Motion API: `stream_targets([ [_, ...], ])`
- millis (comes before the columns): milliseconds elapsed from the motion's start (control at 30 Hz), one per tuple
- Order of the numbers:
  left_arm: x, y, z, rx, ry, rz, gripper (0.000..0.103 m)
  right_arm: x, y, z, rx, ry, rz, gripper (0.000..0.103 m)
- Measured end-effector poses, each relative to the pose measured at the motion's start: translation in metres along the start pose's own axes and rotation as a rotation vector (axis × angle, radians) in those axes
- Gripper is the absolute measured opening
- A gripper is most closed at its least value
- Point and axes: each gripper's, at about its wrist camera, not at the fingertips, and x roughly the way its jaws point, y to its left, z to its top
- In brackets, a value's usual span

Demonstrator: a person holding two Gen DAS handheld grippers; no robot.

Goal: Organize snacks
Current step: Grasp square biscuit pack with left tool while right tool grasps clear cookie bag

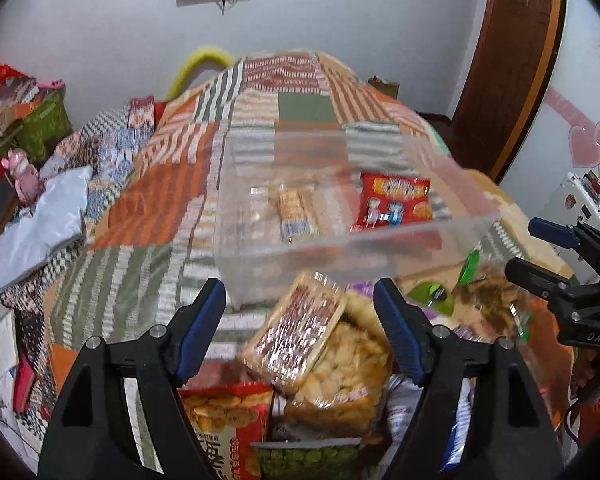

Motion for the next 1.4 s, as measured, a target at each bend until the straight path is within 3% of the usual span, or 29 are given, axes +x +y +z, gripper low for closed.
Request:
stream_targets([
  [233,0.018,0.007,-0.017,-0.024,0.067,-0.024,0.076,0.017,-0.015,-0.026,0.037,0.079,-0.007,0.080],
  [367,0.026,0.005,-0.019,-0.017,0.089,-0.040,0.067,0.020,-0.021,-0.032,0.064,0.101,0.015,0.080],
  [467,0.032,0.003,-0.020,-0.016,0.090,-0.025,0.067,0.023,-0.022,-0.034,0.078,0.119,0.047,0.080],
  [667,0.039,0.008,-0.019,-0.051,0.100,-0.038,0.063,0.036,-0.020,-0.041,0.085,0.180,0.090,0.061],
  [867,0.037,0.010,-0.021,-0.057,0.083,-0.038,0.055,0.030,-0.022,-0.044,0.097,0.154,0.093,0.049],
  [1067,0.026,0.010,-0.026,-0.038,0.058,-0.002,0.040,0.018,-0.020,-0.040,0.080,0.097,0.057,0.047],
  [1400,-0.001,0.015,-0.030,-0.059,-0.002,0.017,0.038,-0.002,-0.012,-0.025,0.067,0.018,0.056,0.047],
])
